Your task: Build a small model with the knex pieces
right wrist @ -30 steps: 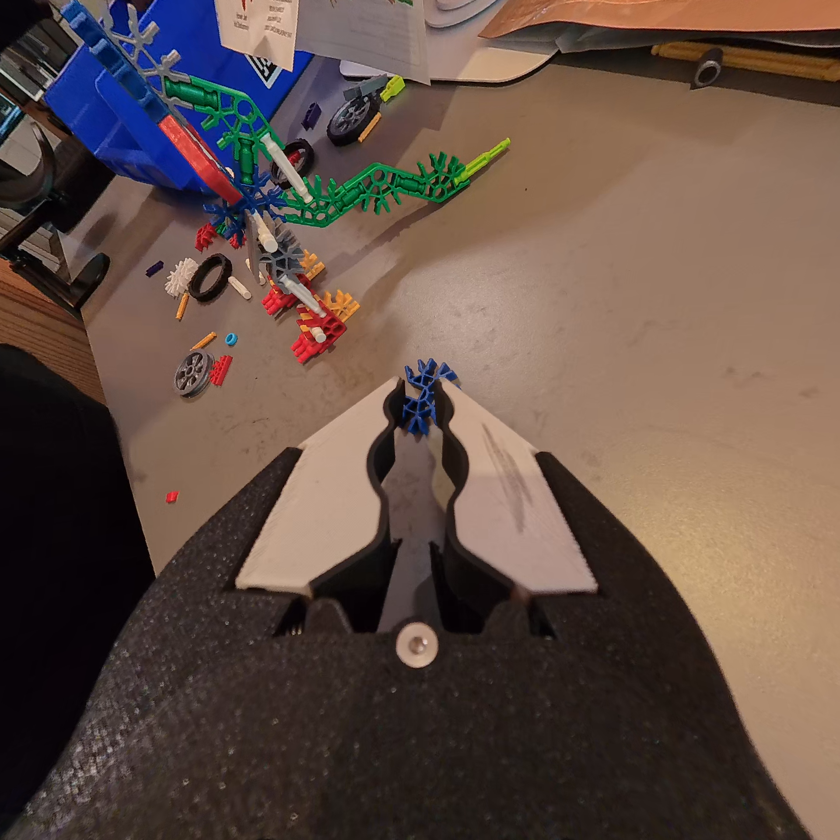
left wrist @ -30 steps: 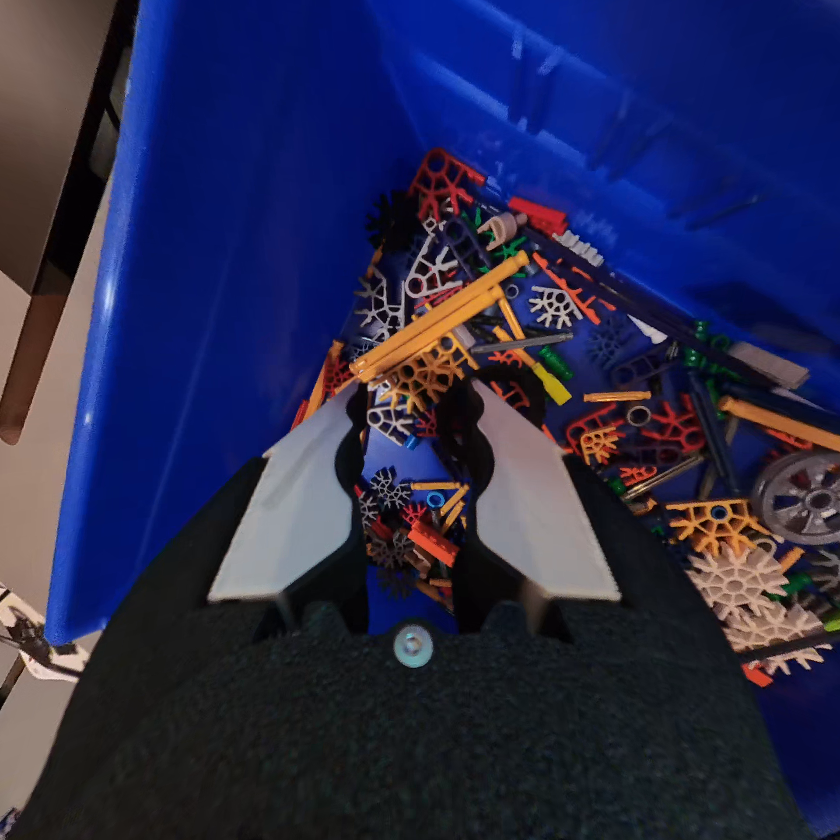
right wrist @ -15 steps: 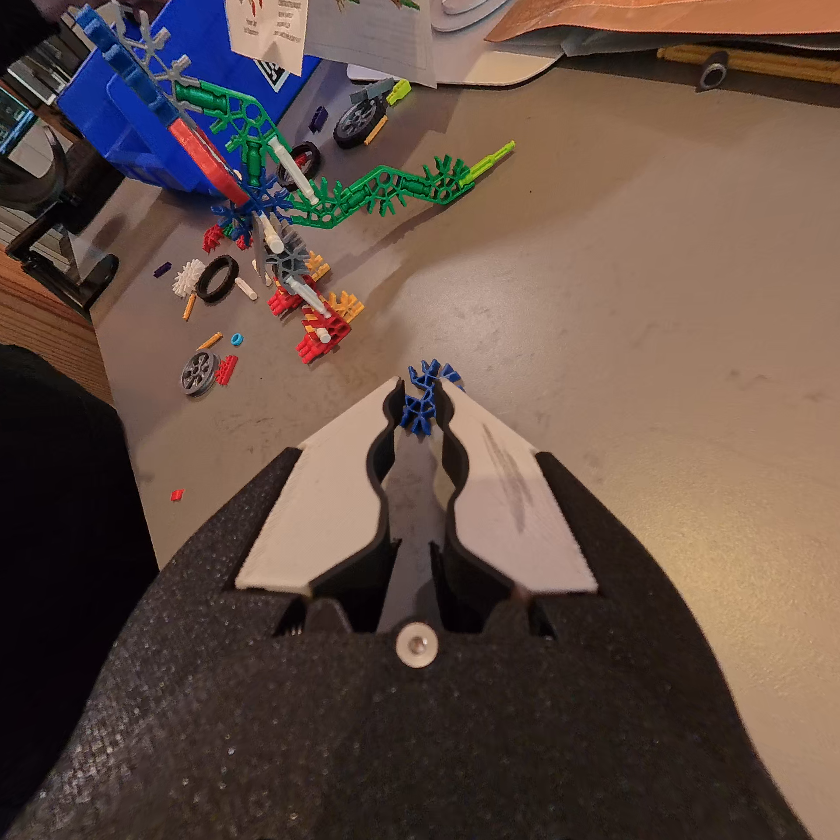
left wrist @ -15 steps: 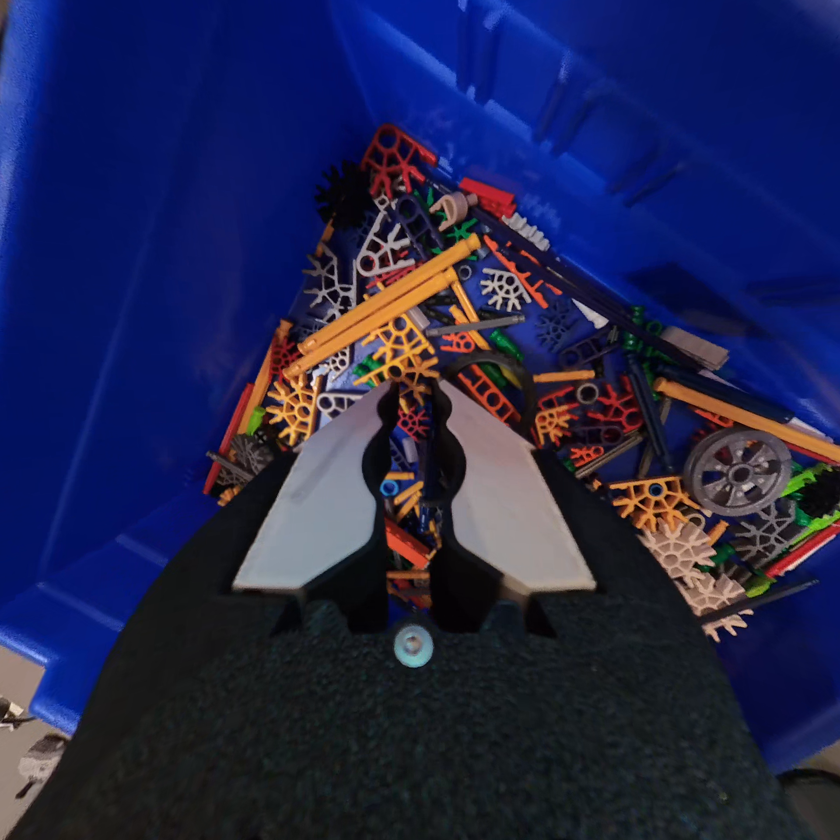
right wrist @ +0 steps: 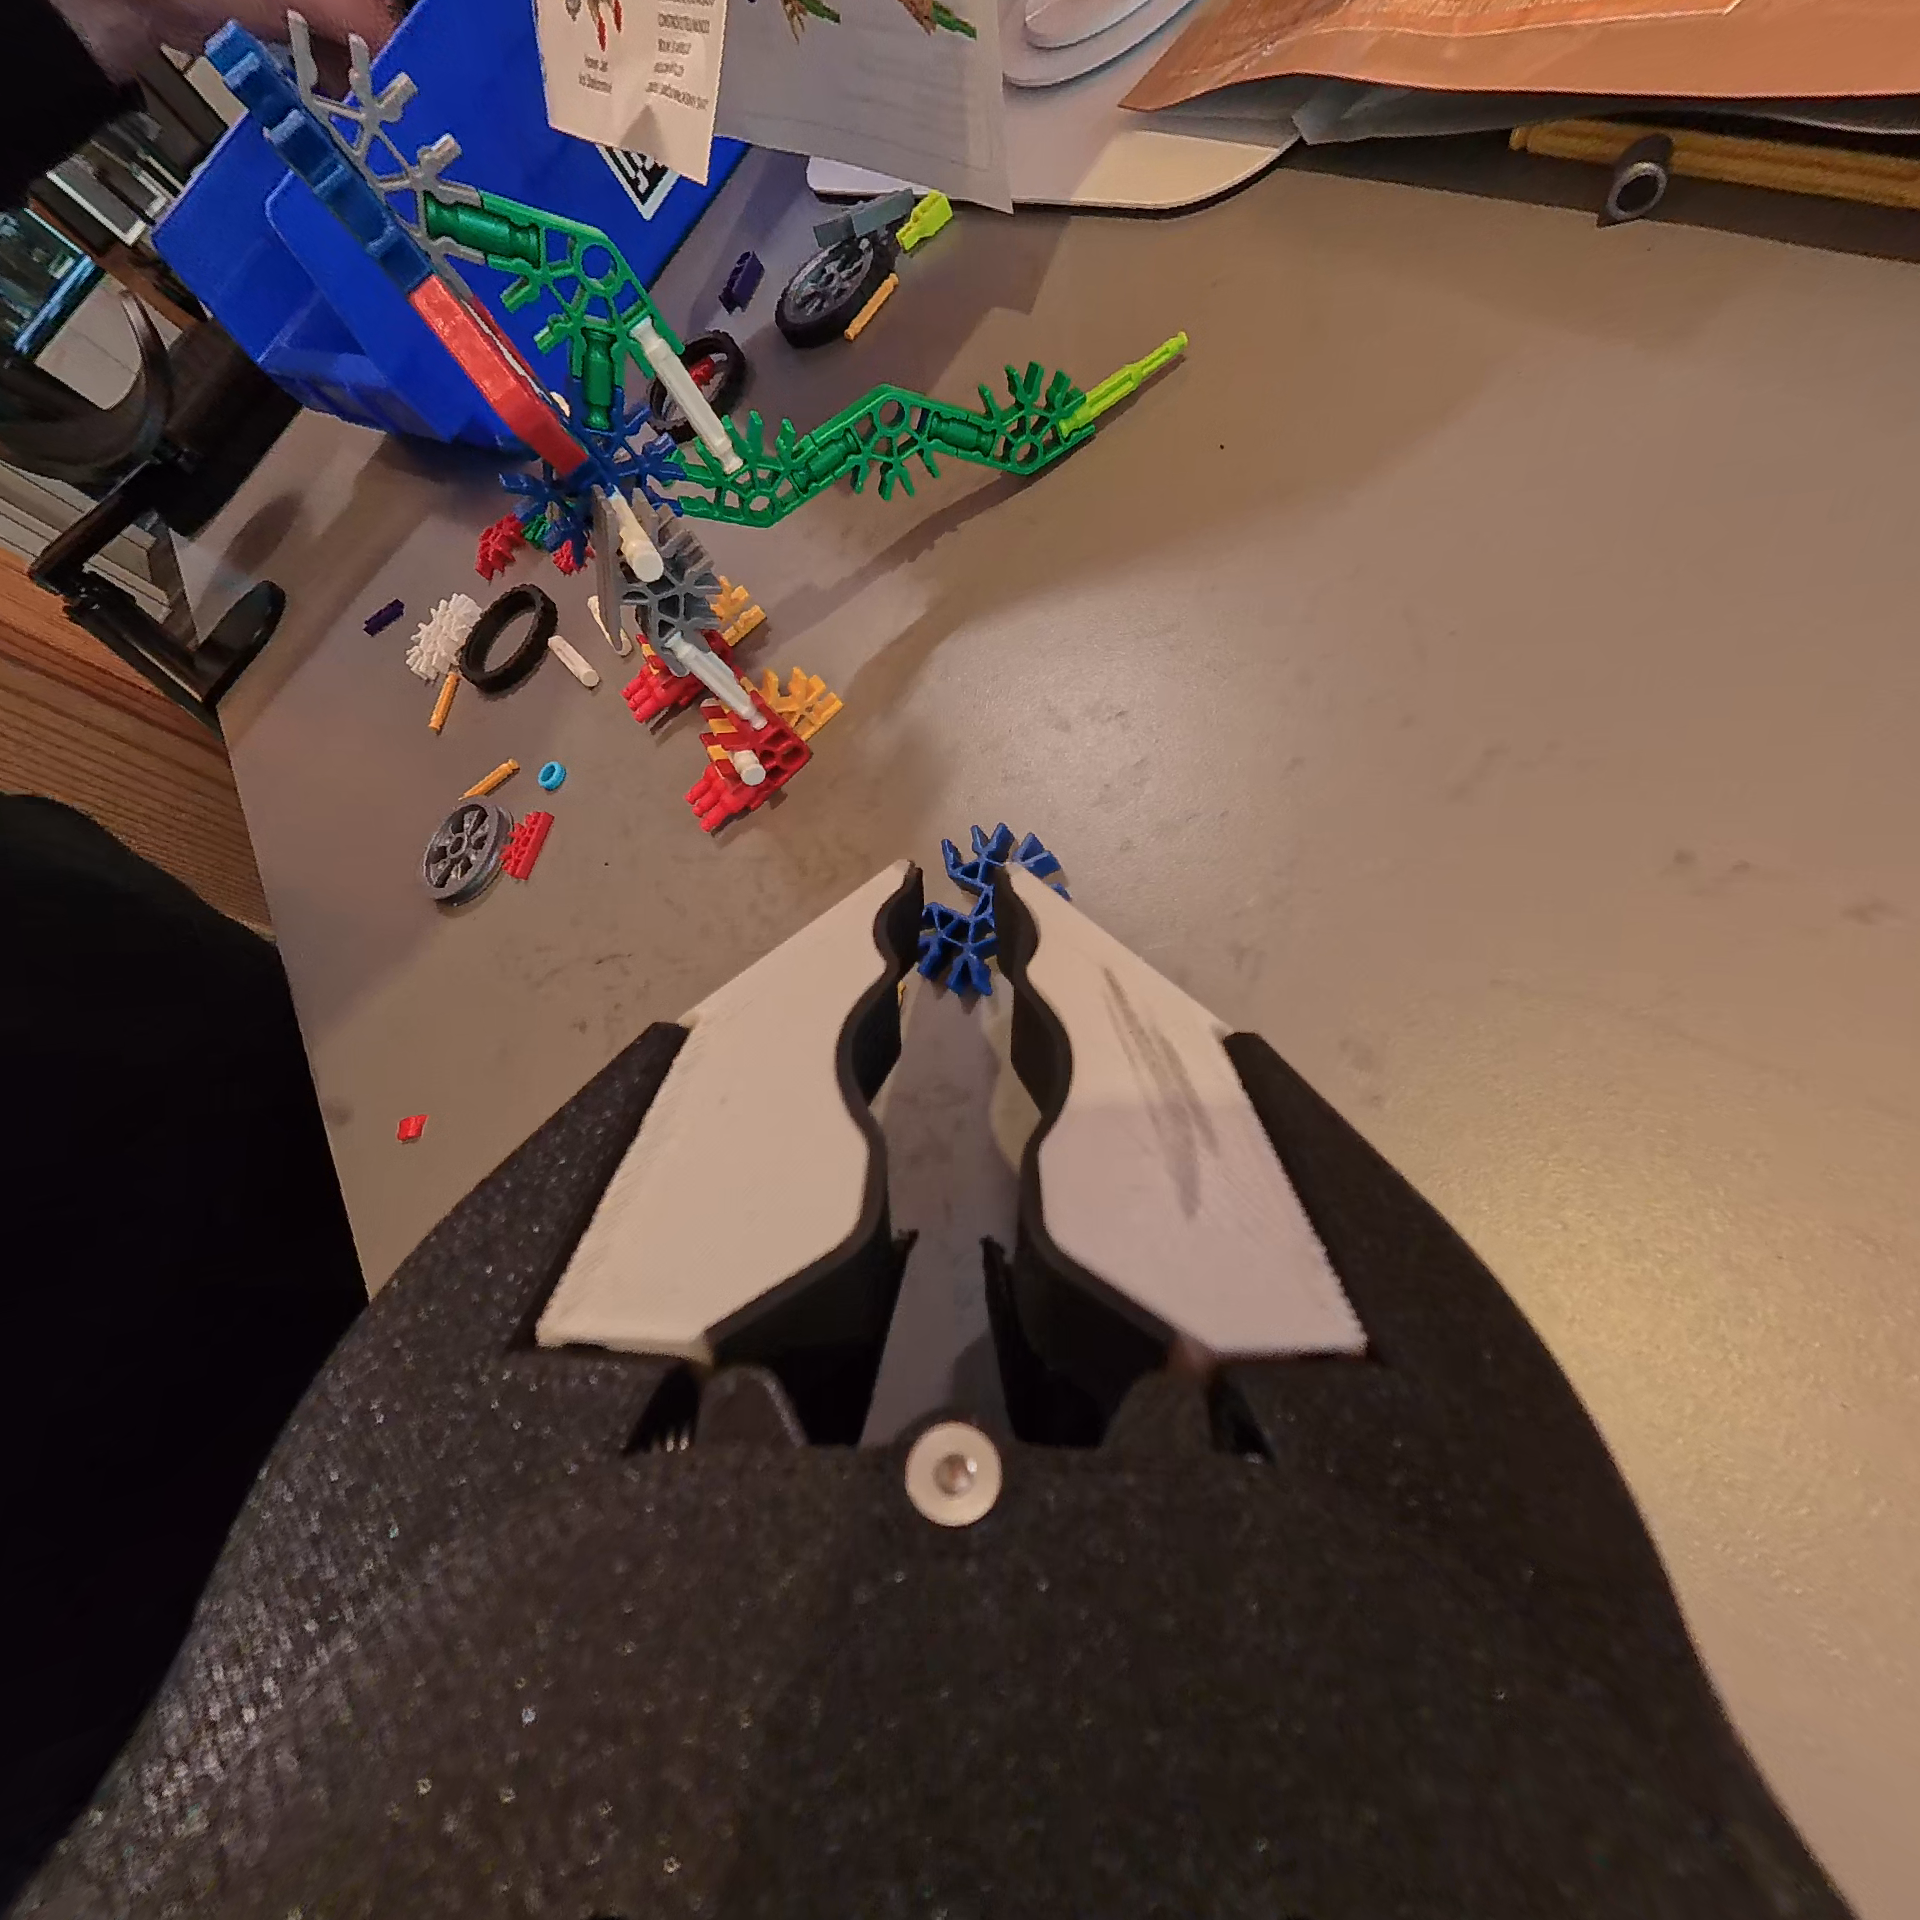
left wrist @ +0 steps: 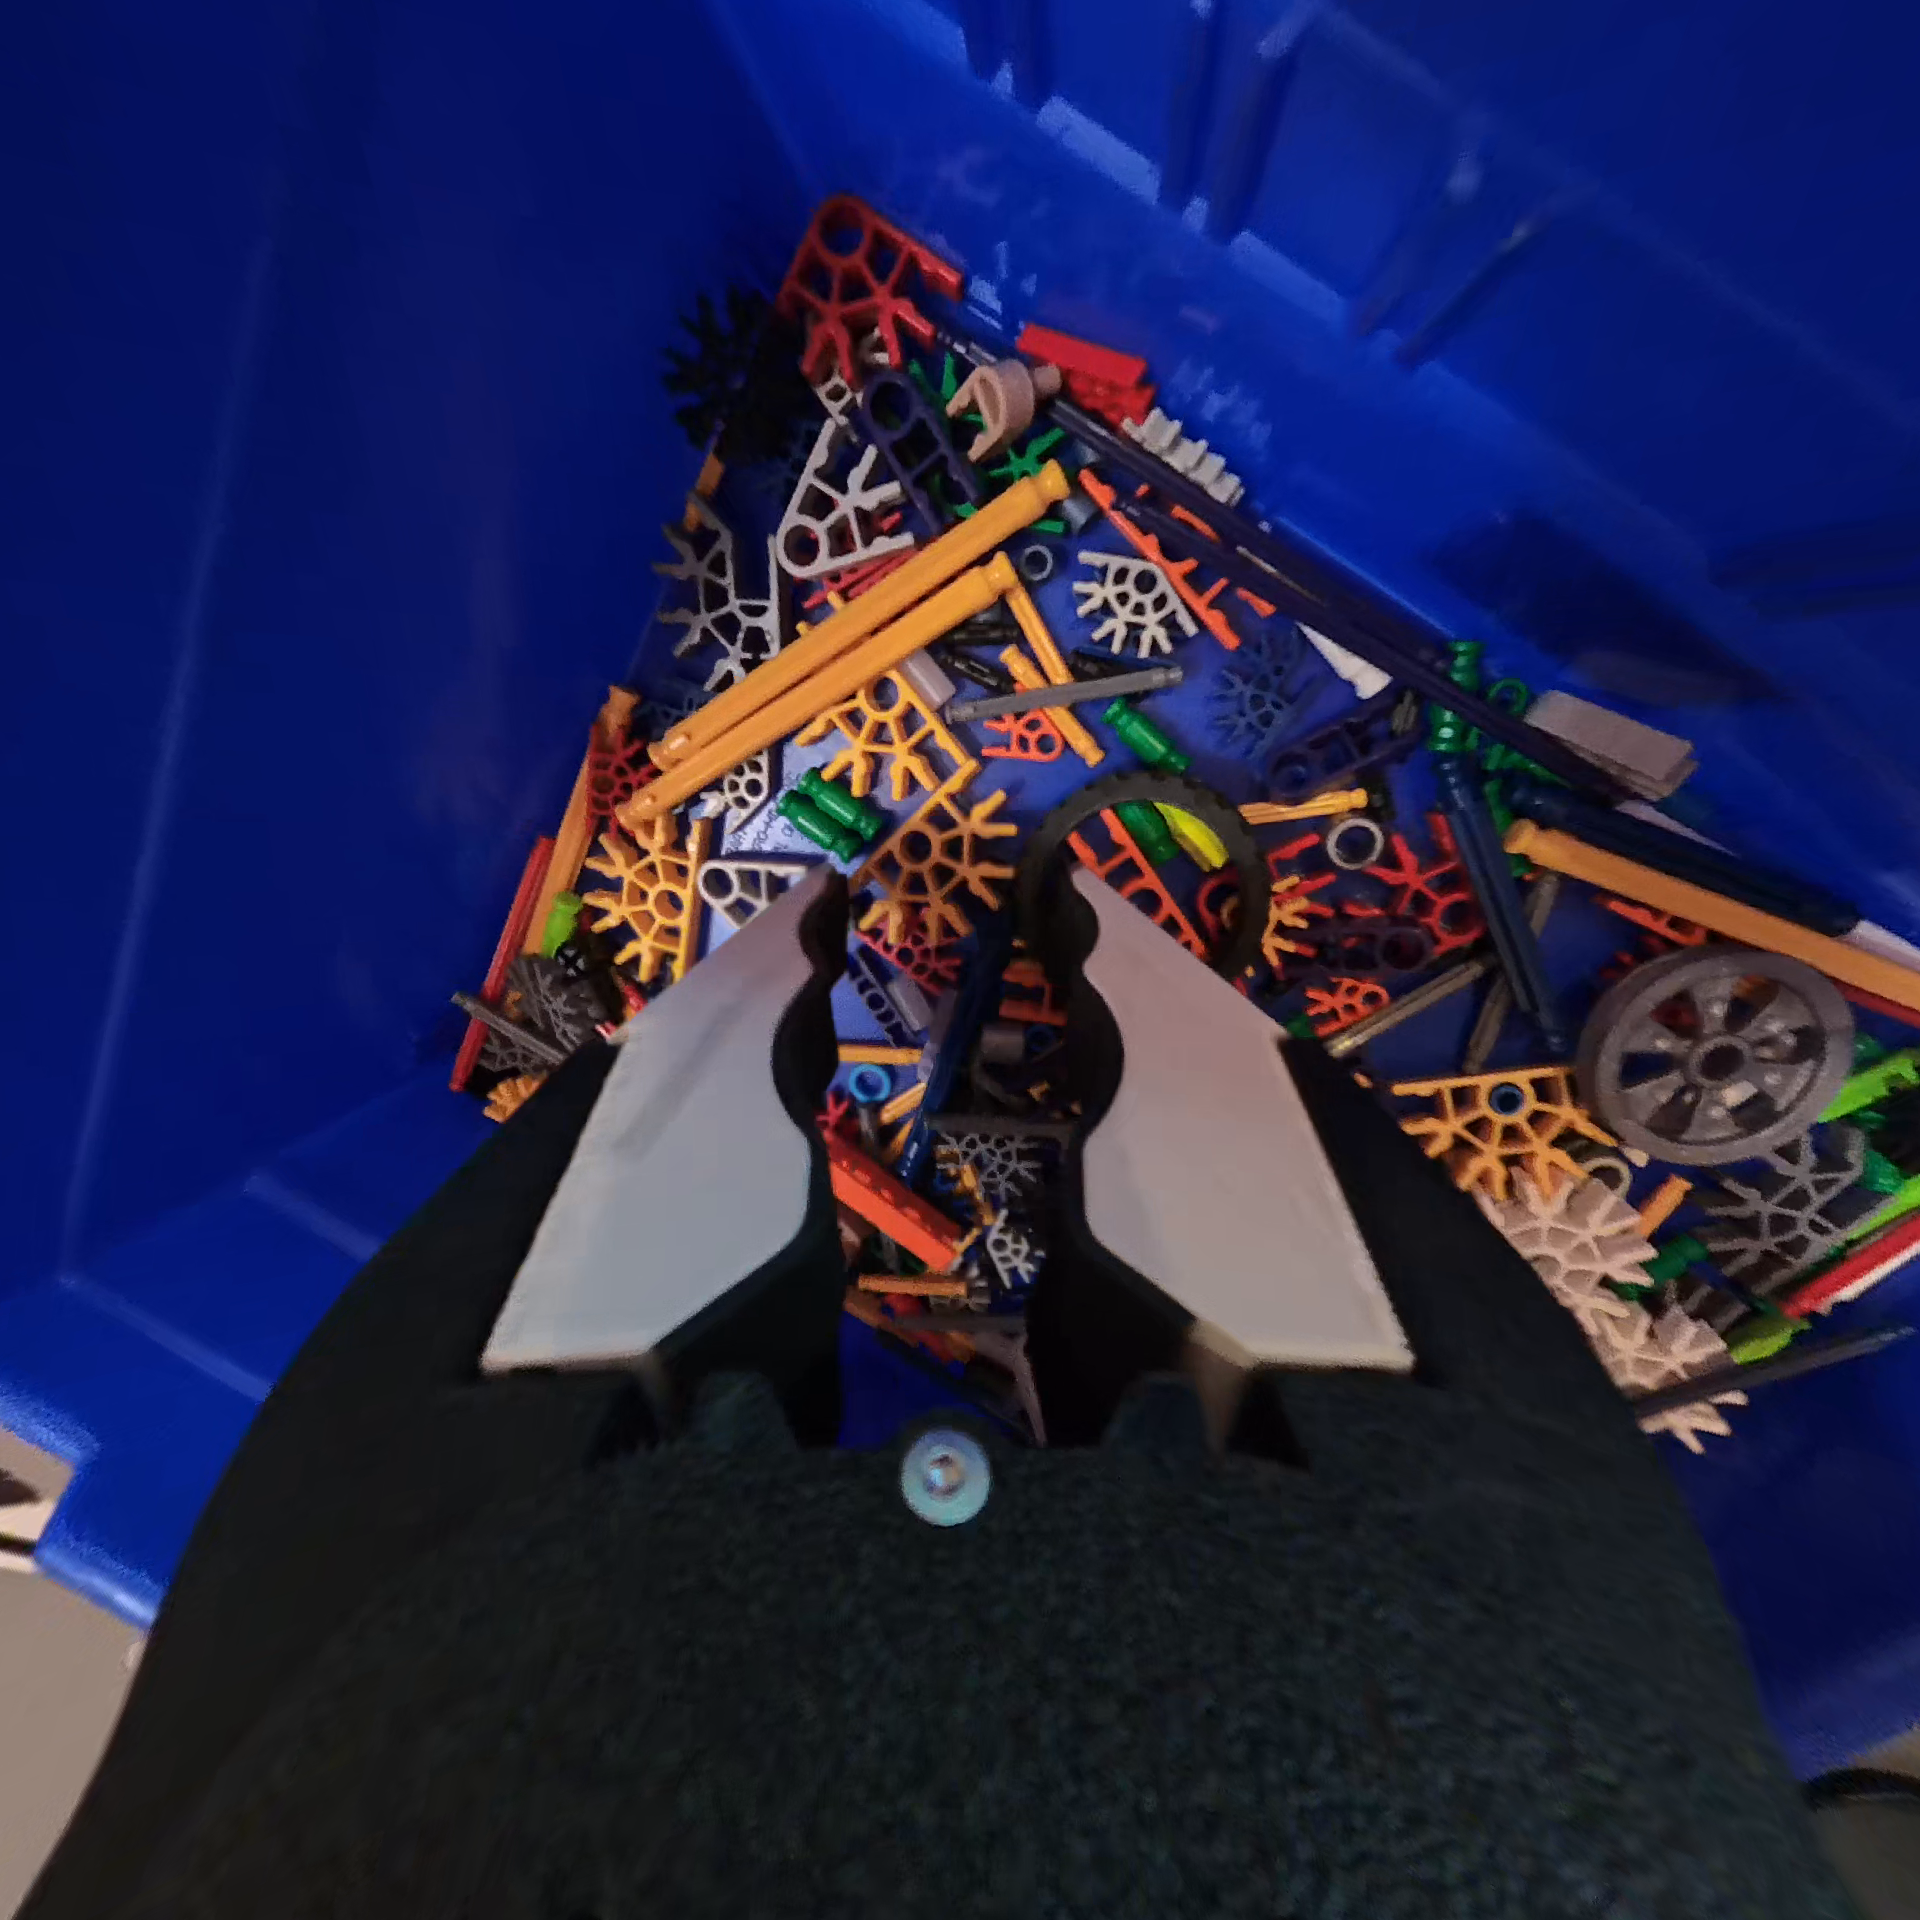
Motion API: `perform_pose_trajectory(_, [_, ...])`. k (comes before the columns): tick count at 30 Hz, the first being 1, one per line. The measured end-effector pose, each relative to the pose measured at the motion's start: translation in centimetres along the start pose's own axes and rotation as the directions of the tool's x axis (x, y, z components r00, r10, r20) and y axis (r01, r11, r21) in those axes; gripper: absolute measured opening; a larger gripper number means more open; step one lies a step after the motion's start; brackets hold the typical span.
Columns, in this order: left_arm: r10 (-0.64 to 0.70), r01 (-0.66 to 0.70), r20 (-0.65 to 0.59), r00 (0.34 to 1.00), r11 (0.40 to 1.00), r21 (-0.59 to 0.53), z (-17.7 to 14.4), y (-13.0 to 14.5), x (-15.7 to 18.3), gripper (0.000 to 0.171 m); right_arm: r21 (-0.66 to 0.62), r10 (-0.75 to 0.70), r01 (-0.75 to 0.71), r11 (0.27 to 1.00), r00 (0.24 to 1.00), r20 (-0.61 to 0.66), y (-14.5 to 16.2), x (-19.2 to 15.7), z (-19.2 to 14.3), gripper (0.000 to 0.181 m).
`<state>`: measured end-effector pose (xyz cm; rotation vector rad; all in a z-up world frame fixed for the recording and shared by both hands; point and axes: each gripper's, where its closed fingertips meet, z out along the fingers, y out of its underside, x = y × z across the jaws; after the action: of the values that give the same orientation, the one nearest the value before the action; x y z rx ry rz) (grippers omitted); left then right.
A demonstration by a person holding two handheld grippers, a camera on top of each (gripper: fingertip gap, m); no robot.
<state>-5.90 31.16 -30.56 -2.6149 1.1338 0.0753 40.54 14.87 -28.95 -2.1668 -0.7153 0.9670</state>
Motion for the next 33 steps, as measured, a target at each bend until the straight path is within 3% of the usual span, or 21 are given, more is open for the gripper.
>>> perform_pose_trajectory(5, [-0.063, 0.063, -0.059, 0.996, 0.998, -0.003, 0.5, -0.3, 0.2, 0.029, 0.005, -0.003, 0.003, 1.0, 1.0, 0.0, 0.0, 0.0, 0.0, 0.014])
perform_pose_trajectory(13, [-0.09, 0.09, -0.033, 0.995, 0.996, -0.015, 0.2, 0.4, 0.5, 0.027, 0.016, -0.001, 0.001, 1.0, 1.0, 0.002, -0.2, 0.0, -0.2, 0.014])
perform_pose_trajectory(14, [-0.088, 0.088, -0.026, 0.996, 0.996, -0.013, 0.1, 0.5, 0.5, 0.018, 0.017, -0.001, 0.001, 1.0, 1.0, 0.002, -0.2, 0.0, -0.2, 0.014])
perform_pose_trajectory(33, [-0.079, 0.079, -0.016, 0.997, 0.996, 0.044, -2.7, 1.0, 2.6, 0.014, 0.018, 0.001, -0.001, 1.0, 1.0, 0.01, -0.2, -0.1, -0.2, 0.014])
